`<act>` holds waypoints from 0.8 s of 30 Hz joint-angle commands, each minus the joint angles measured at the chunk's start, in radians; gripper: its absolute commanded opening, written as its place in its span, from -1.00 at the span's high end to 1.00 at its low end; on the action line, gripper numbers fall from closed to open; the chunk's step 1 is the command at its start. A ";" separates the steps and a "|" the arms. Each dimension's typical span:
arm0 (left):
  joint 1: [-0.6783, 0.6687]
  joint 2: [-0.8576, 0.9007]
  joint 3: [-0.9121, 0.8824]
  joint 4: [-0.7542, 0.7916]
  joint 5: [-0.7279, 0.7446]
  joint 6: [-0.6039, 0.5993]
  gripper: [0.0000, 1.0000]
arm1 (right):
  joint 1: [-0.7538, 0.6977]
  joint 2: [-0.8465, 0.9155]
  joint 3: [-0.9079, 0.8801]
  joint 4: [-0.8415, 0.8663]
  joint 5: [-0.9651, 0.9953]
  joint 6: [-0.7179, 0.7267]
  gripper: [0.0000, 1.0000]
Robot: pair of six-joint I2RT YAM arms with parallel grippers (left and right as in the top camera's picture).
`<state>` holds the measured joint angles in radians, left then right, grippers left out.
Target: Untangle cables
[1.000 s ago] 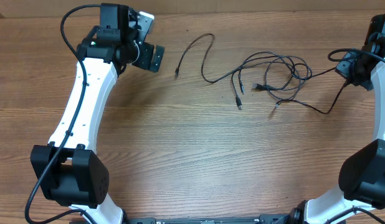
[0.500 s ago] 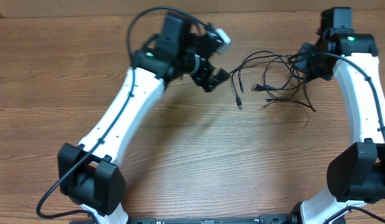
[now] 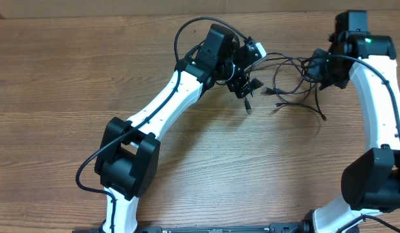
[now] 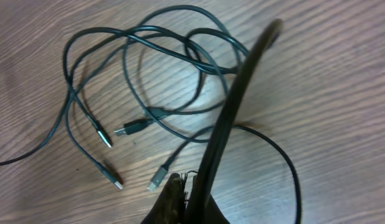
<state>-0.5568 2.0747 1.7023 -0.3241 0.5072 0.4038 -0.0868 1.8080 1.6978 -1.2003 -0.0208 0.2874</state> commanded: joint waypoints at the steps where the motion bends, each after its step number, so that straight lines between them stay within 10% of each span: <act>1: -0.023 0.035 0.015 0.052 0.069 0.016 -0.99 | 0.000 -0.048 0.019 -0.010 -0.036 -0.008 0.93; 10: -0.024 0.096 0.016 -0.007 -0.082 0.013 -0.99 | 0.002 -0.048 0.019 -0.043 -0.150 -0.049 0.93; 24: -0.058 0.089 0.079 -0.204 -0.757 0.112 -1.00 | 0.002 -0.048 0.019 -0.043 -0.165 -0.080 0.92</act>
<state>-0.5919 2.1715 1.7168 -0.5060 -0.0441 0.5083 -0.0898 1.7973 1.6978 -1.2461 -0.1757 0.2226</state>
